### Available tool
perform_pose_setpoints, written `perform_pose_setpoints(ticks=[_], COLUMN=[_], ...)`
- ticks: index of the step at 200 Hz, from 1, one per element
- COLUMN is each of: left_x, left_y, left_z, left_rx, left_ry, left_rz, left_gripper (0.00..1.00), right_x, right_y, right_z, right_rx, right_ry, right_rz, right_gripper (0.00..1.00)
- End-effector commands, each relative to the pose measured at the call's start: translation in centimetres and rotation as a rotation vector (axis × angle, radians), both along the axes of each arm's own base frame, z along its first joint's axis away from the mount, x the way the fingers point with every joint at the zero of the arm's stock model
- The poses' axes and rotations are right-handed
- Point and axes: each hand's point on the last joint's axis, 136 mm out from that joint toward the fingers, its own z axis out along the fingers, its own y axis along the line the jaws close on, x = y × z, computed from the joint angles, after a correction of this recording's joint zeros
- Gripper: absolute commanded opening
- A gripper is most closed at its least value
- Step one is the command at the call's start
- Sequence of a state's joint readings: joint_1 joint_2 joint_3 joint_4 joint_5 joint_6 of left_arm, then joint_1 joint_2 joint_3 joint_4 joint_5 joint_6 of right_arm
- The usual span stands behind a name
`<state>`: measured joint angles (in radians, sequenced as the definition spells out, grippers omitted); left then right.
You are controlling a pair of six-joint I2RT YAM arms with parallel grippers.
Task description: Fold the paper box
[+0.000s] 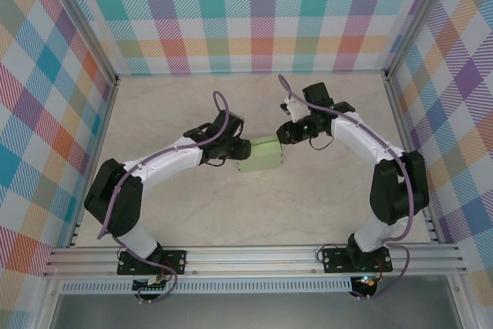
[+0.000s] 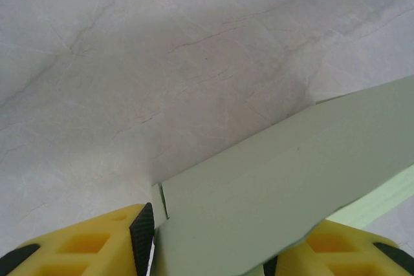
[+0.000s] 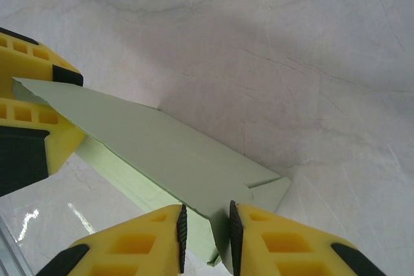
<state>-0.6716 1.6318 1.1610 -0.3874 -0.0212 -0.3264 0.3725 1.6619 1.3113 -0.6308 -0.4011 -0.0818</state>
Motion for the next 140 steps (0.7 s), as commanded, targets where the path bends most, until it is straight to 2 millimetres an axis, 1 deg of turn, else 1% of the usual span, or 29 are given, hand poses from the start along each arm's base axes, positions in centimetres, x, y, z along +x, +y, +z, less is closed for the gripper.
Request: perform_pose_setpoints(ticks=[1,60,96,140], left_x=[-0.32,-0.42,-0.42,-0.42], left_y=[-0.53,-0.65,-0.63,-0.53], left_z=[-0.10,-0.34,-0.62,-0.74], left_rx=[0.019,0.046,0.064,0.076], left_ry=[0.010,0.018,0.022,0.020], left_rz=[0.003,0.004,0.010,0.020], left_gripper=[0.47,0.45,0.44,0.44], right_x=[-0.59,-0.93,-0.89,-0.94], right_y=[0.22,0.38,0.54,0.61], right_z=[-0.44,-0.96,-0.59,-0.69], right_rx=[-0.023,-0.041,-0.052,-0.056], right_ry=[0.051,0.089,0.109,0.130], right_rz=[-0.007,-0.035,-0.060,-0.070], right_gripper=[0.26,0.23,0.21,0.19])
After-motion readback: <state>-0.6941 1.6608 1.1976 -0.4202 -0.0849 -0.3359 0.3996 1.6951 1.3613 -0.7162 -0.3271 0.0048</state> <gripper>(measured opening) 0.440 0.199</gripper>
